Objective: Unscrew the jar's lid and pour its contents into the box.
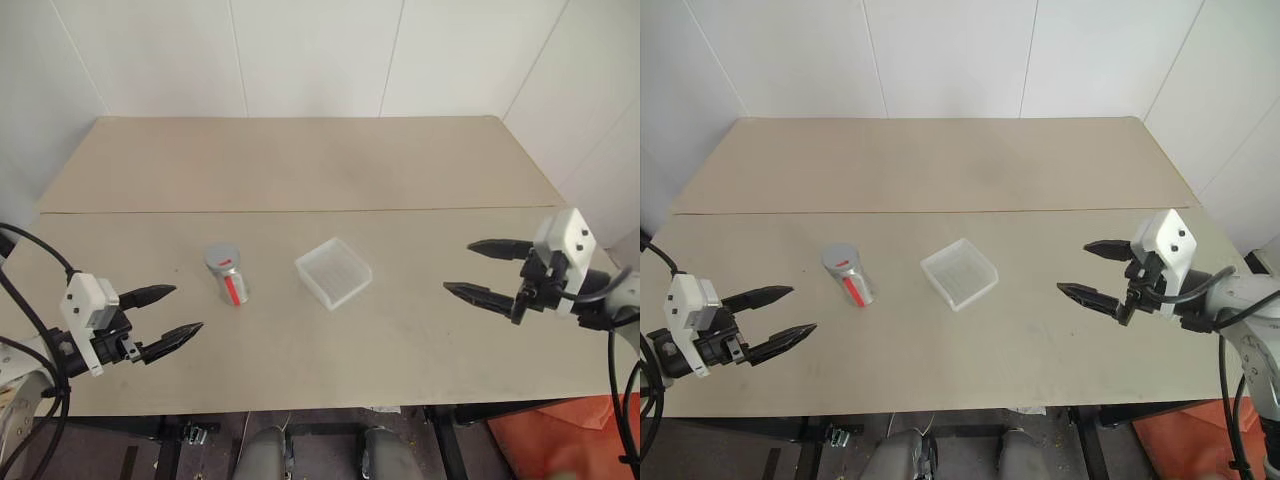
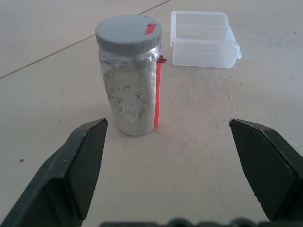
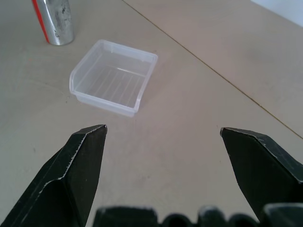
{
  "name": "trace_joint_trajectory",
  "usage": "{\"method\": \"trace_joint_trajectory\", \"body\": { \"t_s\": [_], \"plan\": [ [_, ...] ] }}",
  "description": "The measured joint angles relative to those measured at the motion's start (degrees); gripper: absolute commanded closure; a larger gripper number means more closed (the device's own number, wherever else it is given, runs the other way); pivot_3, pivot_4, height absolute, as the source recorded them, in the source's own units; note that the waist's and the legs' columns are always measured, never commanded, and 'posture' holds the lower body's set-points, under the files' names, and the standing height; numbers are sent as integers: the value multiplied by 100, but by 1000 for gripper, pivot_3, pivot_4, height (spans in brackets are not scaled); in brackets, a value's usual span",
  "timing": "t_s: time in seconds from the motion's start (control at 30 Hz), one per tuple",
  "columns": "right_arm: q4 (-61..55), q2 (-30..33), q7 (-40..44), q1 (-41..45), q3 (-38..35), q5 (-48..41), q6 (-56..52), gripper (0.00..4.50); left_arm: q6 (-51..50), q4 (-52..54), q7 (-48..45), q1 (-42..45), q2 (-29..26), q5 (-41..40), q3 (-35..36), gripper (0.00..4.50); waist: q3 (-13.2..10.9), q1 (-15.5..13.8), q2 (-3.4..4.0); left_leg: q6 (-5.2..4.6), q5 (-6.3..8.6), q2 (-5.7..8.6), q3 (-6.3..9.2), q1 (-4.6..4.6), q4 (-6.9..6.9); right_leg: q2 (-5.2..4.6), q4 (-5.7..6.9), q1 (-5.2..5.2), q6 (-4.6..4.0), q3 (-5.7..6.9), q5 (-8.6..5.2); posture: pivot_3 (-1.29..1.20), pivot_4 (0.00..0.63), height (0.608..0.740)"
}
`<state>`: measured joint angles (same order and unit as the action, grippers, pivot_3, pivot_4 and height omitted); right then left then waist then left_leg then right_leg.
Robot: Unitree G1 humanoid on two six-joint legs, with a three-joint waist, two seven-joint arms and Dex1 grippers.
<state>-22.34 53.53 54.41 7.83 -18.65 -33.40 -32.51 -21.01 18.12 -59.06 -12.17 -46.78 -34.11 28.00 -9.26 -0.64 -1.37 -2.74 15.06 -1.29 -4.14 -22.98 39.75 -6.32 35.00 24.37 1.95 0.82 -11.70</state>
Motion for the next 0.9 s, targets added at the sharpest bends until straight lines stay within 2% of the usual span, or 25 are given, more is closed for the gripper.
{"method": "trace_joint_trajectory", "body": {
  "t_s": [0.27,0.57,0.73,0.83,0.9],
  "plan": [
    [-245,-51,-68,-202,1,3,-3,0,96,68,196,-105,331,128,-150,28,0,8,0,-1,0,1,-1,1,0,-1,-1,-1,7,-3,5,0,150,740],
    [174,-49,336,782,569,46,125,0,125,1052,1614,-370,1588,332,-423,28,-1,8,-1,-1,1,1,0,2,2,-2,-3,-7,15,-6,15,0,150,740],
    [314,-155,663,1068,930,82,413,0,557,1299,2388,-445,2219,1085,-1064,28,-1,-8,-2,-3,1,10,3,3,3,-3,-3,-8,21,-2,19,0,150,740],
    [322,-238,676,1186,1035,125,485,0,865,1210,2668,-430,2355,1455,-1137,28,-1,-1,-2,-3,1,9,3,4,3,-3,-2,-7,15,-4,16,0,150,740],
    [335,-255,691,1232,1107,154,559,0,1049,1214,2976,-414,2630,1695,-1282,28,-1,-2,-2,-4,2,12,3,2,3,-6,-6,-9,19,-6,18,0,150,740]
  ]
}}
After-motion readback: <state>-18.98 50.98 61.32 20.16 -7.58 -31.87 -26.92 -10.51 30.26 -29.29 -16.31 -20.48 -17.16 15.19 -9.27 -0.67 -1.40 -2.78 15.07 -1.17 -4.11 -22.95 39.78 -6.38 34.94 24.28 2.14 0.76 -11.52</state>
